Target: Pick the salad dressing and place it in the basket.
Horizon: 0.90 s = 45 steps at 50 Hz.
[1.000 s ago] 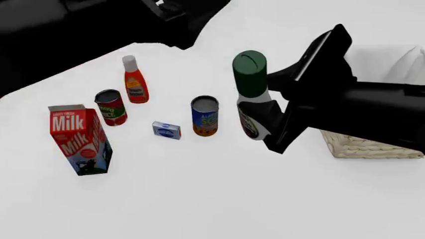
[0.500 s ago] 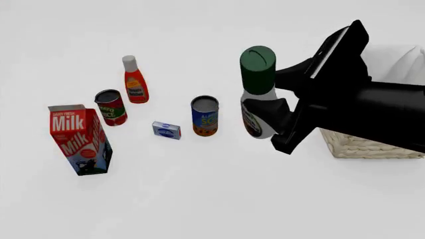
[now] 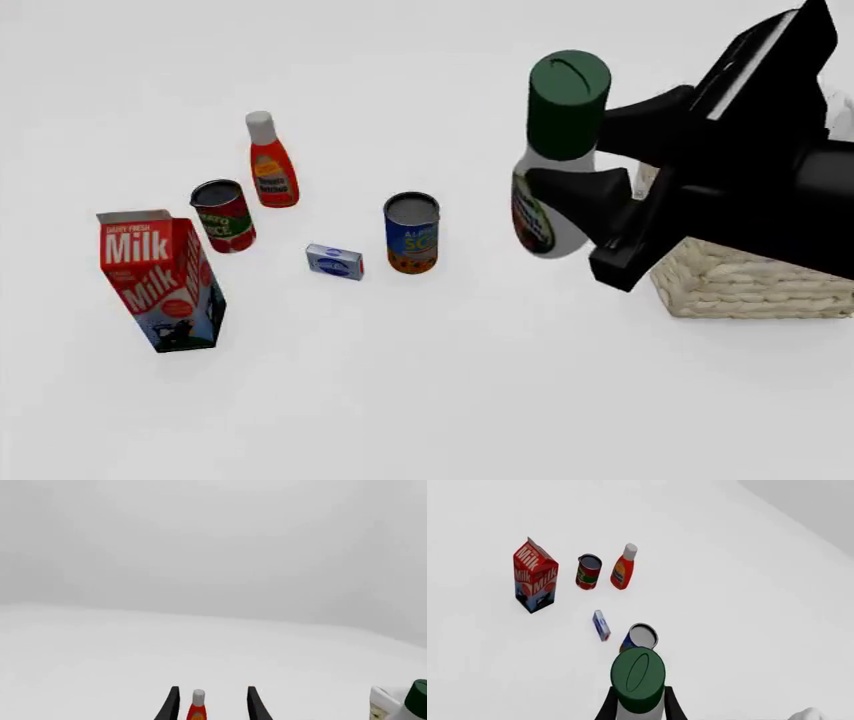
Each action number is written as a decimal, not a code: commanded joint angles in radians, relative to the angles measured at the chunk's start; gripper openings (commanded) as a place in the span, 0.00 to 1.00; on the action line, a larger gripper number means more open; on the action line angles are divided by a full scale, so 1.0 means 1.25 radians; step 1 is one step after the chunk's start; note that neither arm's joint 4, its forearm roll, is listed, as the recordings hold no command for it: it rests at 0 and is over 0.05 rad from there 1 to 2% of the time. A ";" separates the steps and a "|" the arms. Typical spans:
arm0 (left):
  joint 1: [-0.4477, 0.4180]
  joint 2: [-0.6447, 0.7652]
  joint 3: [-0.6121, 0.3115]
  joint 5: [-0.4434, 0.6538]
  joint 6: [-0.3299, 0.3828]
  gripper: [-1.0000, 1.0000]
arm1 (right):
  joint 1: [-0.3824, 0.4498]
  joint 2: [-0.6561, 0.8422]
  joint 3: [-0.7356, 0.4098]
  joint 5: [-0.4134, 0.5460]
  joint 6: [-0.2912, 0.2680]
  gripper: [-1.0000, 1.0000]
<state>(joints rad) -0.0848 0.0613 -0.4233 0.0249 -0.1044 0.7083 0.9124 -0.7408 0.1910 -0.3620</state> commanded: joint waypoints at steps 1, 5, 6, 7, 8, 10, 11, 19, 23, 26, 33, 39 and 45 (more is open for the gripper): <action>0.113 -0.049 0.105 -0.019 -0.023 1.00 | -0.019 -0.040 -0.027 0.023 0.011 0.00; 0.129 -0.049 0.132 -0.043 -0.017 1.00 | -0.029 -0.054 -0.053 0.043 0.000 0.00; 0.129 -0.049 0.132 -0.043 -0.017 1.00 | -0.029 -0.054 -0.053 0.043 0.000 0.00; 0.131 -0.049 0.136 -0.050 -0.012 1.00 | -0.034 -0.057 -0.059 0.047 0.000 0.00; 0.135 -0.049 0.139 -0.048 -0.014 1.00 | -0.038 -0.060 -0.069 0.054 0.000 0.00; 0.138 -0.049 0.136 -0.048 -0.011 1.00 | -0.046 -0.064 -0.081 0.062 -0.004 0.00; 0.143 -0.049 0.133 -0.044 -0.015 1.00 | -0.051 -0.068 -0.093 0.070 -0.004 0.00; 0.150 -0.049 0.131 -0.042 -0.014 1.00 | -0.094 -0.082 -0.164 0.111 -0.017 0.00; 0.151 -0.049 0.129 -0.042 -0.010 1.00 | -0.133 -0.086 -0.213 0.135 -0.030 0.00; 0.153 -0.049 0.127 -0.044 -0.008 1.00 | -0.161 -0.085 -0.251 0.151 -0.029 0.00; 0.156 -0.049 0.108 -0.026 -0.005 1.00 | -0.223 -0.079 -0.321 0.181 -0.041 0.00; 0.159 -0.049 0.111 -0.031 0.001 1.00 | -0.272 -0.060 -0.394 0.213 -0.037 0.00; 0.166 -0.049 0.123 -0.042 0.002 1.00 | -0.321 -0.045 -0.439 0.227 -0.031 0.00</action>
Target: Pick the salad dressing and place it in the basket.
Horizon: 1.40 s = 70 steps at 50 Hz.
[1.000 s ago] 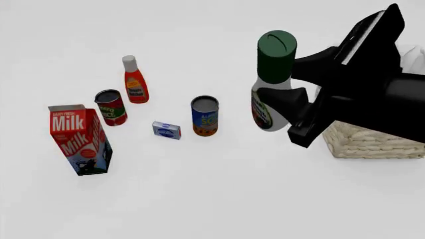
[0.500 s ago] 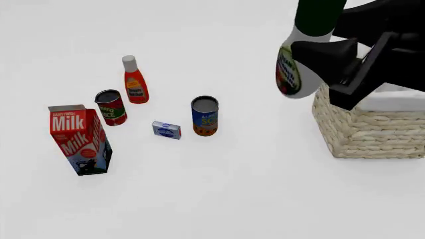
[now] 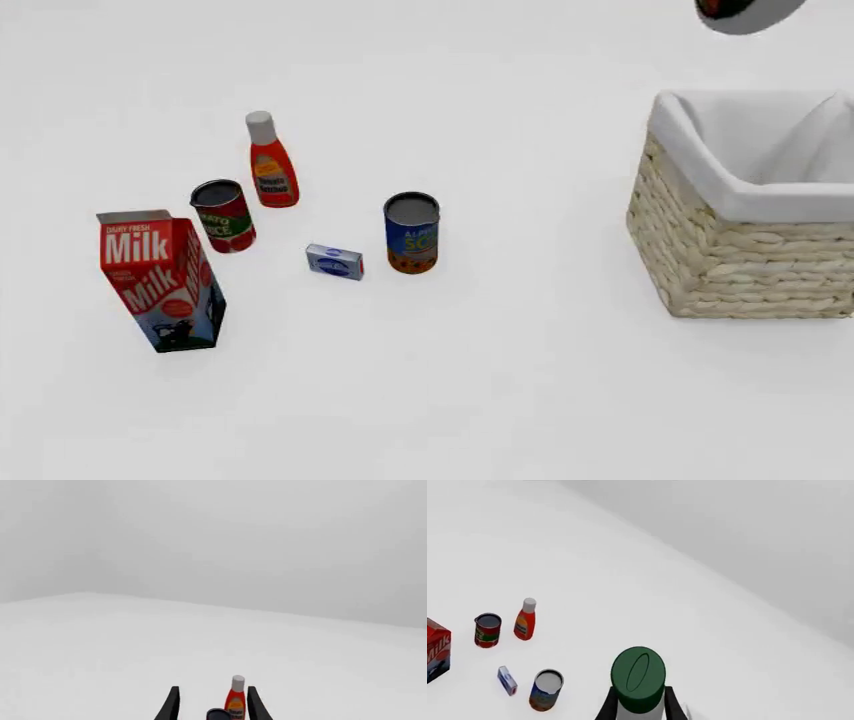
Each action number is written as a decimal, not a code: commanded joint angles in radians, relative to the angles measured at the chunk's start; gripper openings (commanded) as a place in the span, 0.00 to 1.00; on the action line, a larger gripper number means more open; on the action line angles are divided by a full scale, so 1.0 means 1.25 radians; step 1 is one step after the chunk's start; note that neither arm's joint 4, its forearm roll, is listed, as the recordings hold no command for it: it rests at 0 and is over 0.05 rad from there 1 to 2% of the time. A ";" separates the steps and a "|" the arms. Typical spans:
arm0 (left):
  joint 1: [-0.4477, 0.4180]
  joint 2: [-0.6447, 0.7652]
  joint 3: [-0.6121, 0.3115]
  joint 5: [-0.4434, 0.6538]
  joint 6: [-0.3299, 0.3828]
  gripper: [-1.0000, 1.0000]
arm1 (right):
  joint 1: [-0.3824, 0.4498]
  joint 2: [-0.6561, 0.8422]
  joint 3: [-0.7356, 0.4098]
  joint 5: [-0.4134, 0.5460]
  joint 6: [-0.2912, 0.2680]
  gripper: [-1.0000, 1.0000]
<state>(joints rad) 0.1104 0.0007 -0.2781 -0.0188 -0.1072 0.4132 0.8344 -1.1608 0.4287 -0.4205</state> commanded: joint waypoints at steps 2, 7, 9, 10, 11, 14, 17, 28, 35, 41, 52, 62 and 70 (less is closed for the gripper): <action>0.009 -0.001 0.000 -0.001 0.004 1.00 | -0.109 0.019 -0.114 0.038 0.019 0.00; 0.012 -0.001 0.012 -0.012 0.004 1.00 | -0.151 0.018 -0.125 0.036 0.027 0.00; 0.011 -0.001 0.015 -0.014 0.007 1.00 | -0.162 0.019 -0.131 0.039 0.035 0.00; 0.011 -0.001 0.016 -0.015 0.006 1.00 | -0.177 0.020 -0.132 0.038 0.043 0.00; 0.010 -0.001 0.016 -0.015 0.007 1.00 | -0.185 0.021 -0.134 0.038 0.048 0.00; 0.008 -0.001 0.013 -0.012 0.009 1.00 | -0.208 0.024 -0.129 0.032 0.061 0.00; 0.007 -0.001 0.008 -0.010 0.009 1.00 | -0.224 0.026 -0.120 0.025 0.064 0.00; 0.004 0.000 0.008 -0.010 0.011 1.00 | -0.305 0.030 -0.085 0.007 0.100 0.00; 0.003 0.000 0.004 -0.007 0.010 1.00 | -0.349 0.029 -0.051 -0.009 0.119 0.00; 0.005 0.000 0.028 -0.025 0.002 1.00 | -0.388 0.032 -0.018 -0.028 0.133 0.00; 0.006 -0.001 0.031 -0.027 0.002 1.00 | -0.428 0.046 0.010 -0.054 0.156 0.00; 0.003 0.000 0.021 -0.013 0.004 1.00 | -0.424 0.047 0.036 -0.066 0.182 0.00; 0.002 0.000 0.012 -0.003 0.008 1.00 | -0.419 0.059 0.054 -0.079 0.192 0.00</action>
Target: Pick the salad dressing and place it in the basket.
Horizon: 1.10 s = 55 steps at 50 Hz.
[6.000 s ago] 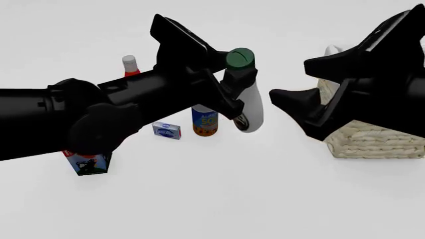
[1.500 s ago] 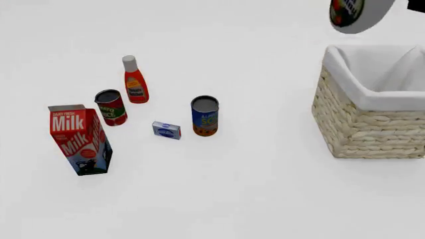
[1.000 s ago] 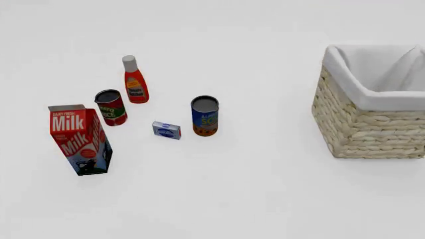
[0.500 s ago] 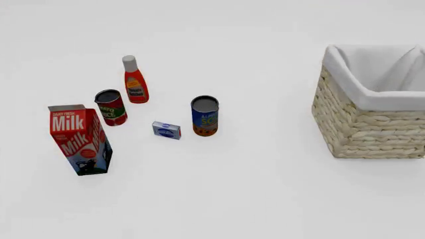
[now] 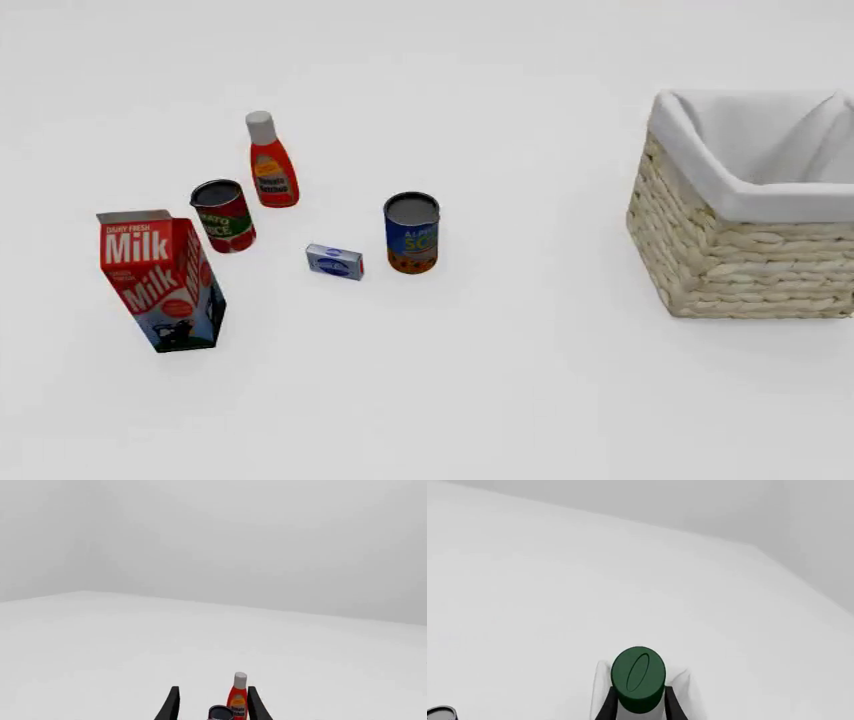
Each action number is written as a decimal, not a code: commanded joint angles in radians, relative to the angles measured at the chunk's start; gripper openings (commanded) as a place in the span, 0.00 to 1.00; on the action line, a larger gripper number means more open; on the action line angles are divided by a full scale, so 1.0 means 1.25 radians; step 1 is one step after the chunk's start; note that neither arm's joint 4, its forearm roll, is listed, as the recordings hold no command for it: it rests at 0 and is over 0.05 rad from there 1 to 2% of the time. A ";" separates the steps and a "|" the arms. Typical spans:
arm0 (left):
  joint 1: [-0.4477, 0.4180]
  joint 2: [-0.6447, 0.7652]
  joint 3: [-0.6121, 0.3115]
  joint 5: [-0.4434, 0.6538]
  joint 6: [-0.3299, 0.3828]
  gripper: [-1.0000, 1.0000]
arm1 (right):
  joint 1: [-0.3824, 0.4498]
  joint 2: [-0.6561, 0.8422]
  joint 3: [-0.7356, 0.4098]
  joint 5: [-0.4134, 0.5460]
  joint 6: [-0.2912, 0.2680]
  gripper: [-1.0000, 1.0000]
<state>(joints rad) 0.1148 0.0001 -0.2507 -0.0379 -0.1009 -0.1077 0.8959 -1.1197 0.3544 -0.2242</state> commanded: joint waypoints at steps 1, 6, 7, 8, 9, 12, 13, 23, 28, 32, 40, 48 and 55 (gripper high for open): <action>-0.002 0.000 -0.008 0.010 0.004 1.00 | -0.003 0.012 0.024 -0.022 0.035 0.00; 0.001 0.000 -0.004 0.008 0.005 1.00 | -0.005 0.022 0.033 -0.029 0.044 0.00; 0.001 0.000 -0.004 0.008 0.004 1.00 | -0.004 0.024 0.033 -0.029 0.045 0.00; 0.003 0.000 -0.005 0.010 0.004 1.00 | -0.004 0.025 0.034 -0.028 0.047 0.00; 0.003 0.000 -0.004 0.009 0.004 1.00 | -0.005 0.027 0.033 -0.028 0.047 0.00; 0.001 0.000 -0.001 0.007 0.005 1.00 | -0.007 0.033 0.032 -0.024 0.051 0.00; 0.001 0.000 0.002 0.004 0.004 1.00 | -0.008 0.035 0.033 -0.023 0.053 0.00; -0.001 0.000 0.006 0.002 0.005 1.00 | -0.008 0.065 0.033 -0.026 0.050 0.00; -0.002 0.000 0.005 0.003 0.006 1.00 | -0.013 0.087 0.031 -0.032 0.052 0.00; 0.000 0.000 0.007 0.002 0.005 1.00 | -0.015 0.094 0.033 -0.037 0.052 0.00; -0.002 0.000 0.005 0.005 0.008 1.00 | -0.013 0.109 0.052 -0.047 0.048 0.00; -0.007 0.000 0.003 0.006 0.009 1.00 | -0.009 0.129 0.053 -0.049 0.040 0.00; -0.012 0.000 -0.005 0.012 0.013 1.00 | -0.013 0.169 0.042 -0.061 0.039 0.00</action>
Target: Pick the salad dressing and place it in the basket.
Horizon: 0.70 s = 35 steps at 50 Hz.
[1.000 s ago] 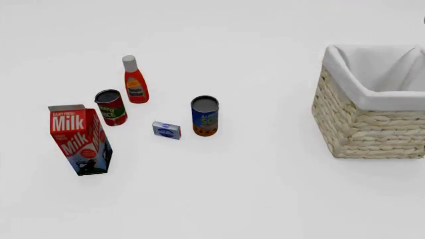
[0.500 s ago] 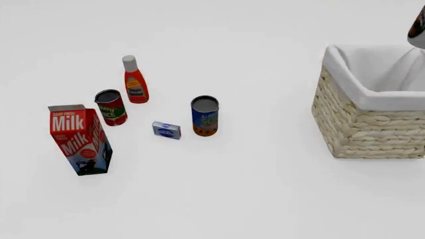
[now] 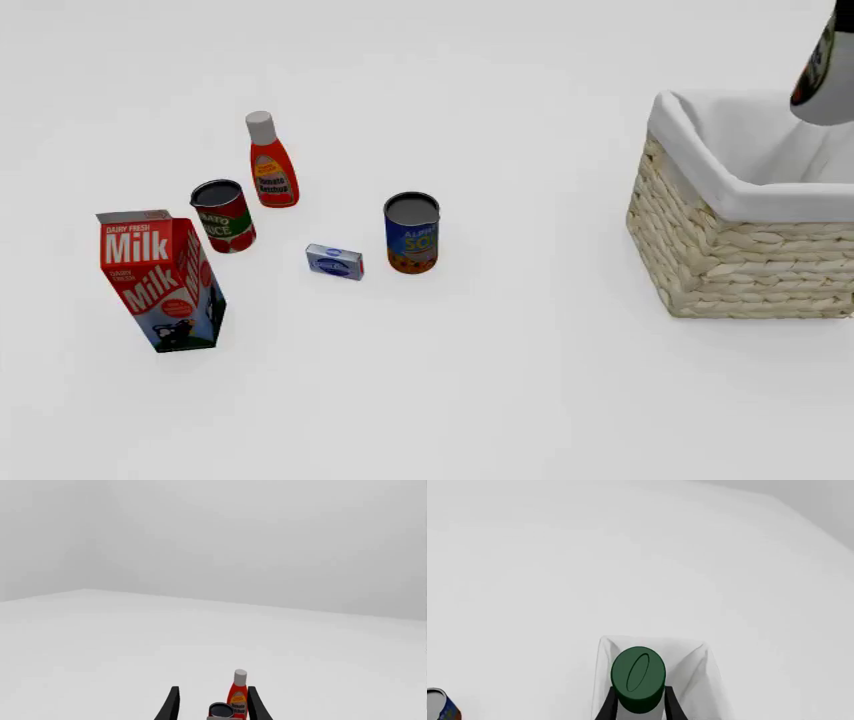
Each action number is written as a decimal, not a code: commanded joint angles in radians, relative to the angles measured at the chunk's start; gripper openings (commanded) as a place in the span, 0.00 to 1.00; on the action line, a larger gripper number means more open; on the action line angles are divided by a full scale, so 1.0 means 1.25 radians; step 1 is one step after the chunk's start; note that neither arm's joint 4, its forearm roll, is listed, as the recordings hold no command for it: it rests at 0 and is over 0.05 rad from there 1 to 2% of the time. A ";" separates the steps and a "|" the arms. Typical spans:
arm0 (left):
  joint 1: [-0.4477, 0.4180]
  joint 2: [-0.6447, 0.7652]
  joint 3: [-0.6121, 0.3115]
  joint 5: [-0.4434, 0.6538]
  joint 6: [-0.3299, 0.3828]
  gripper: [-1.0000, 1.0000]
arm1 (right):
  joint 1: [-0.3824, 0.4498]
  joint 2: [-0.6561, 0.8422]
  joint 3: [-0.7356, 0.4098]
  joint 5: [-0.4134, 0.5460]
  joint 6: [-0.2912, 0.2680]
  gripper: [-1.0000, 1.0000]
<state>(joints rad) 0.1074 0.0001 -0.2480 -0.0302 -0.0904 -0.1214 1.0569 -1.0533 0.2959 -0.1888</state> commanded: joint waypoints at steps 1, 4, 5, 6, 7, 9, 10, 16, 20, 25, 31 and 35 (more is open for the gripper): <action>-0.006 0.000 -0.008 0.007 0.006 1.00 | -0.002 0.045 -0.014 -0.015 0.009 0.00; -0.002 0.000 -0.011 0.009 0.004 1.00 | -0.006 0.063 -0.024 -0.019 0.006 0.00; -0.002 0.000 -0.012 0.008 0.005 1.00 | -0.007 0.067 -0.026 -0.020 0.006 0.00; -0.002 0.000 -0.012 0.008 0.005 1.00 | -0.007 0.067 -0.026 -0.020 0.006 0.00; -0.002 0.000 -0.012 0.008 0.006 1.00 | -0.008 0.072 -0.027 -0.021 0.006 0.00; -0.002 0.000 -0.010 0.006 0.006 1.00 | -0.011 0.079 -0.030 -0.022 0.004 0.00; -0.001 0.000 -0.010 0.006 0.006 1.00 | -0.011 0.082 -0.031 -0.023 0.002 0.00; 0.001 0.000 -0.014 0.010 0.006 1.00 | -0.022 0.098 -0.028 -0.030 -0.006 0.00; 0.001 0.000 -0.014 0.010 0.007 1.00 | -0.028 0.104 -0.022 -0.034 -0.006 0.00; 0.002 0.000 -0.012 0.007 0.007 1.00 | -0.032 0.117 -0.023 -0.037 0.000 0.00; 0.003 0.000 -0.014 0.009 0.010 1.00 | -0.036 0.128 -0.029 -0.036 0.011 0.00; 0.004 0.000 -0.017 0.012 0.010 1.00 | -0.038 0.138 -0.033 -0.037 0.017 0.00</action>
<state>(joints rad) 0.1100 0.0001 -0.2647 -0.0192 -0.0798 -0.1597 1.2062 -1.0796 0.2552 -0.1991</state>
